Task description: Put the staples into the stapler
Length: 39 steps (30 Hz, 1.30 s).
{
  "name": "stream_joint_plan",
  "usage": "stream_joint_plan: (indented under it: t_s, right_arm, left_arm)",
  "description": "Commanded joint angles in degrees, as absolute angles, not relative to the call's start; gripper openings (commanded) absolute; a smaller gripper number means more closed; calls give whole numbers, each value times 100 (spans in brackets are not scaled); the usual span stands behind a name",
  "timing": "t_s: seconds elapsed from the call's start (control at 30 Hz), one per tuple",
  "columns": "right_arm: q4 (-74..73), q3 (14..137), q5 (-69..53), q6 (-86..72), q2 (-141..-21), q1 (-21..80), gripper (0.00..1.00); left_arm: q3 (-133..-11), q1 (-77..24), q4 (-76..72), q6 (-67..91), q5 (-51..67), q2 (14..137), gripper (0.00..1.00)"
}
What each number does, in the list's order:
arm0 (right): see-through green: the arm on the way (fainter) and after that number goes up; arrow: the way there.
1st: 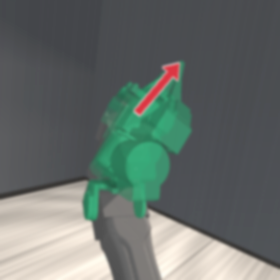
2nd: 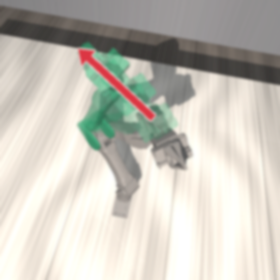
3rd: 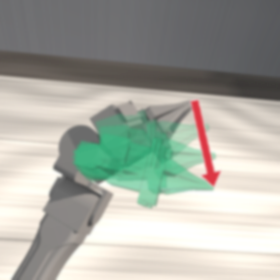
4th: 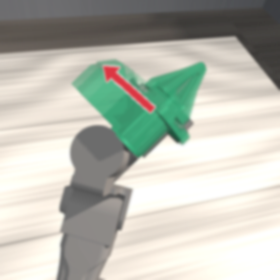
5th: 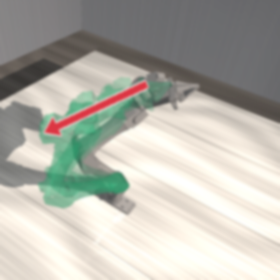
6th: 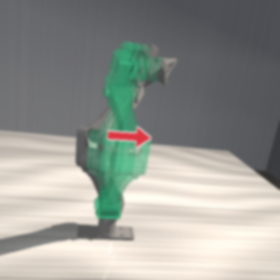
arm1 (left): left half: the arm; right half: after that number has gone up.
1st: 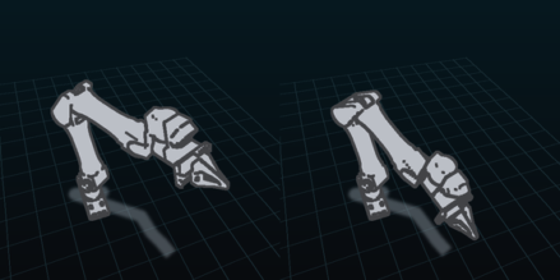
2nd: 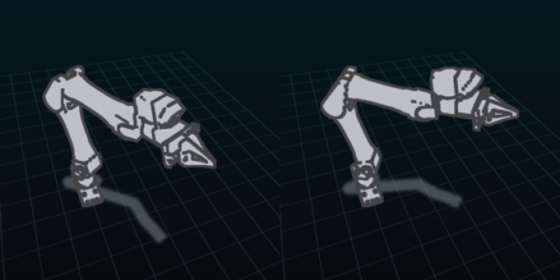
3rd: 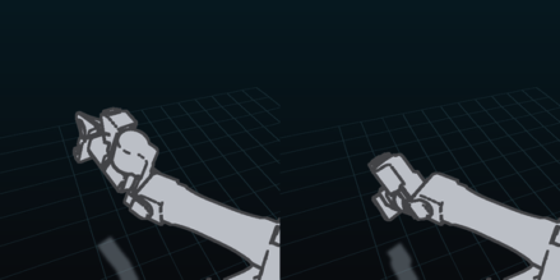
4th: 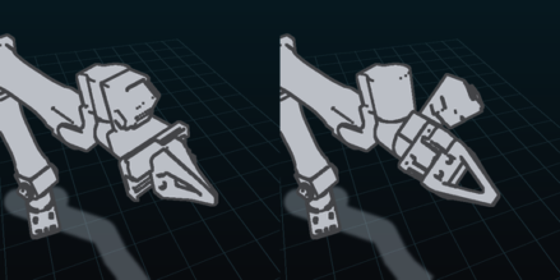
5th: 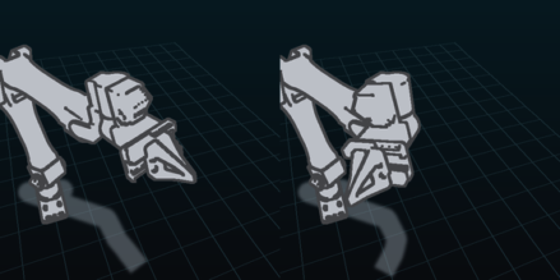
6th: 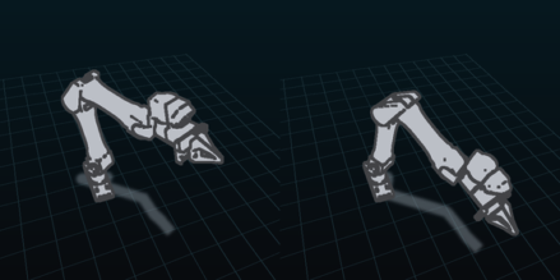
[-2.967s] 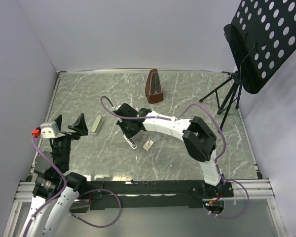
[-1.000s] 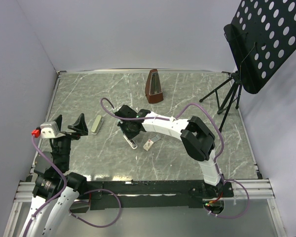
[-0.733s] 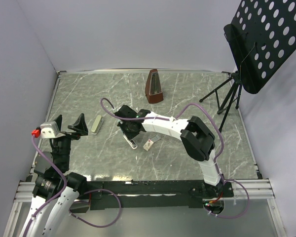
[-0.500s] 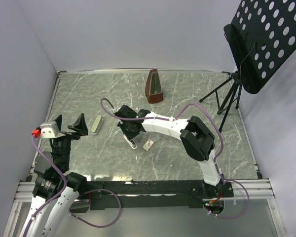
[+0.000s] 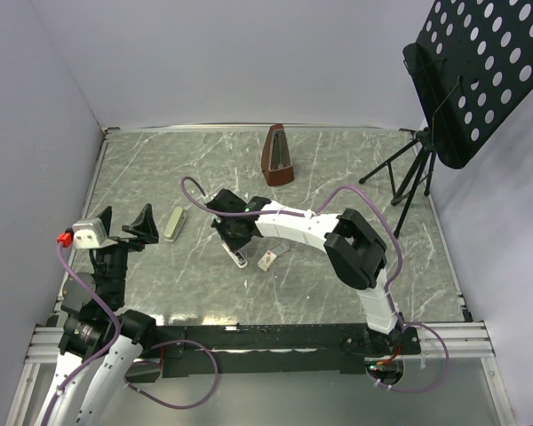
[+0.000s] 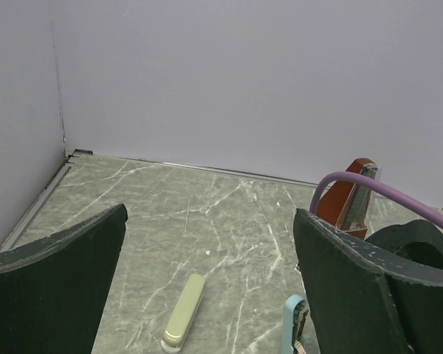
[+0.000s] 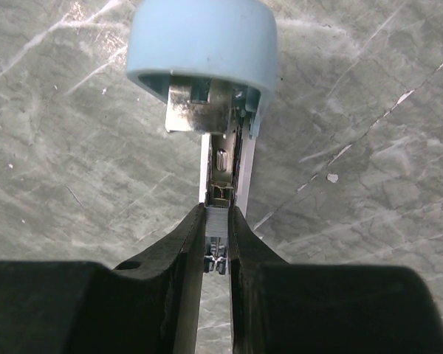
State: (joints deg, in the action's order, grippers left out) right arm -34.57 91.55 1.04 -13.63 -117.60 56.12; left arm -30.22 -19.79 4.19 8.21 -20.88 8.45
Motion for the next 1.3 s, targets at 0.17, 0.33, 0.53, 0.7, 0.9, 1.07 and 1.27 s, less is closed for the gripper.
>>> stream_joint_plan:
  t_s: [0.17, 0.33, 0.53, 0.7, 0.9, 1.07, 1.27]
  right_arm:
    - [-3674, 9246, 167, -1362, -11918, 5634, 12]
    - [-3718, 9281, 114, -1354, -11971, 5634, 15]
    - [-3735, 9316, 114, -1345, -11962, 5634, 22]
    - [-3718, 9325, 114, -1354, -11909, 5634, 29]
    - [-3683, 9325, 123, -1380, -11839, 5634, 33]
    - [-3613, 9317, 106, -1406, -11699, 5599, 38]
    - [-3261, 9115, 167, -1494, -11382, 5423, 40]
  left_arm:
    - [-3015, -1942, 316, 853, -2101, 817, 99]
    - [-3015, -1942, 316, 861, -2092, 826, 99]
    - [-3023, -1942, 308, 861, -2092, 826, 99]
    - [-3023, -1942, 316, 861, -2092, 817, 99]
    - [-3023, -1942, 308, 853, -2083, 817, 100]
    - [-3023, -1942, 308, 861, -2083, 817, 99]
    - [-3023, -1942, 316, 853, -2074, 800, 99]
